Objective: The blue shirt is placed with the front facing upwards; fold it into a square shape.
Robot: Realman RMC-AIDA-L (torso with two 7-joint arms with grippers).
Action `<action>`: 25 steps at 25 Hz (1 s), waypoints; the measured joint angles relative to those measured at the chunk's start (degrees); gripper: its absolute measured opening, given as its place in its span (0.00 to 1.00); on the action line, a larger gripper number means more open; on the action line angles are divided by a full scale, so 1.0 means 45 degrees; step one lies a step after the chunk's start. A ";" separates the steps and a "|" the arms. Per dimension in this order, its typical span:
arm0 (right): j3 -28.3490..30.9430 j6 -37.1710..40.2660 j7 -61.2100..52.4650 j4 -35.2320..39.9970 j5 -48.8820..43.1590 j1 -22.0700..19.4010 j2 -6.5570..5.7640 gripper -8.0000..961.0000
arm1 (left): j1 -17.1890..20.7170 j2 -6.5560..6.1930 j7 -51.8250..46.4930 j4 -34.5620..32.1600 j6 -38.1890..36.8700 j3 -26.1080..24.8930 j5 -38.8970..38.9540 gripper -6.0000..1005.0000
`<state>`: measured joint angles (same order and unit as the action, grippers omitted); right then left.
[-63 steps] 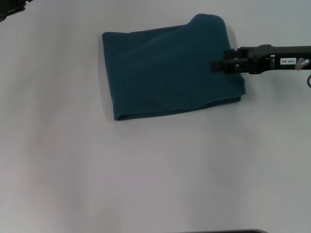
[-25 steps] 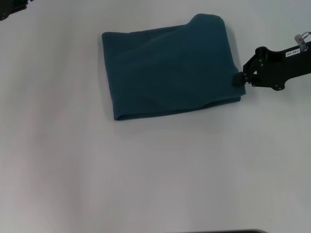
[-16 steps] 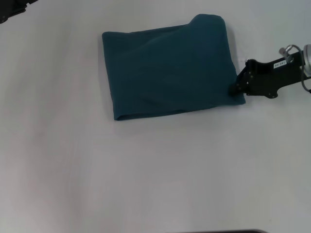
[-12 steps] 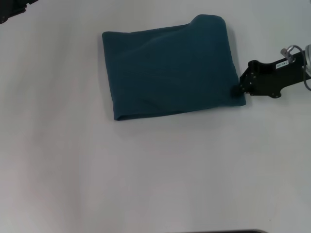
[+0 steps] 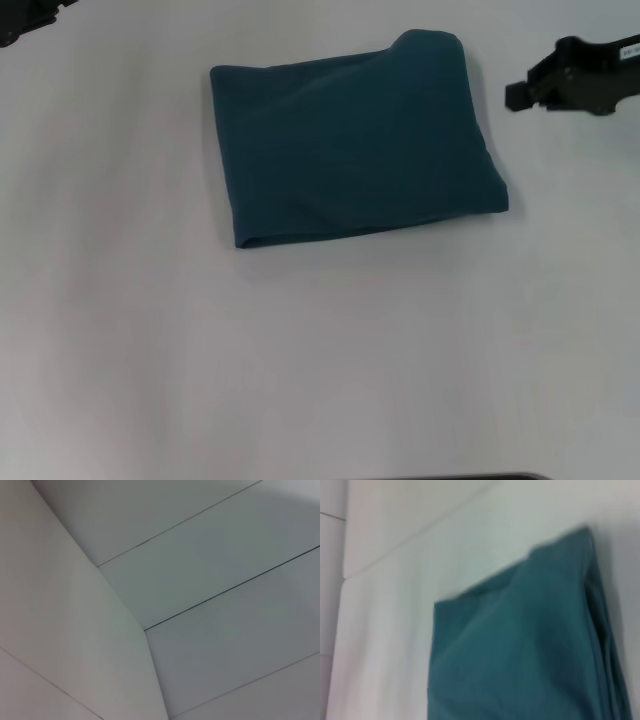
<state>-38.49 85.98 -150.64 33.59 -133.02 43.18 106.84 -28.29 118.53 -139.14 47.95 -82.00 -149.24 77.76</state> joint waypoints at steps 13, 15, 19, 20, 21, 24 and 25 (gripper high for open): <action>0.1079 0.0945 1.5817 0.3703 0.5667 -0.4039 0.2902 0.27 | 0.0443 -0.1420 0.7724 -0.0682 -0.5004 -0.0483 -0.0047 0.90; 0.1032 0.1370 1.6969 0.3326 0.6038 -0.4392 0.2882 0.40 | 0.0648 -0.1168 0.9027 -0.0789 -0.5103 -0.0440 -0.0073 0.90; 0.0927 0.2431 1.8323 0.2430 0.6081 -0.5043 0.2900 0.66 | 0.1149 -0.0026 1.1197 -0.0890 -0.5140 0.0125 -0.0672 0.90; 0.0907 0.2706 1.8512 0.2169 0.6068 -0.5162 0.2895 0.70 | 0.1257 0.0178 1.1601 -0.0885 -0.5111 0.0249 -0.0826 0.90; 0.0881 0.3067 1.8760 0.1773 0.6055 -0.5276 0.2900 0.74 | 0.1377 0.0383 1.1966 -0.0902 -0.5097 0.0392 -0.1004 0.90; 0.0874 0.3556 1.9592 0.0674 0.6055 -0.5477 0.2863 0.82 | 0.1744 0.0746 1.3173 -0.1010 -0.5081 0.0575 -0.1545 0.90; 0.0872 0.3597 1.9742 0.0409 0.6044 -0.5506 0.2853 0.84 | 0.1861 0.0792 1.3459 -0.1022 -0.5124 0.0605 -0.1654 0.90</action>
<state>-34.57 102.17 -61.80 35.44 -105.83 18.41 119.68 -19.92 122.10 -78.58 43.36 -105.05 -146.51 70.32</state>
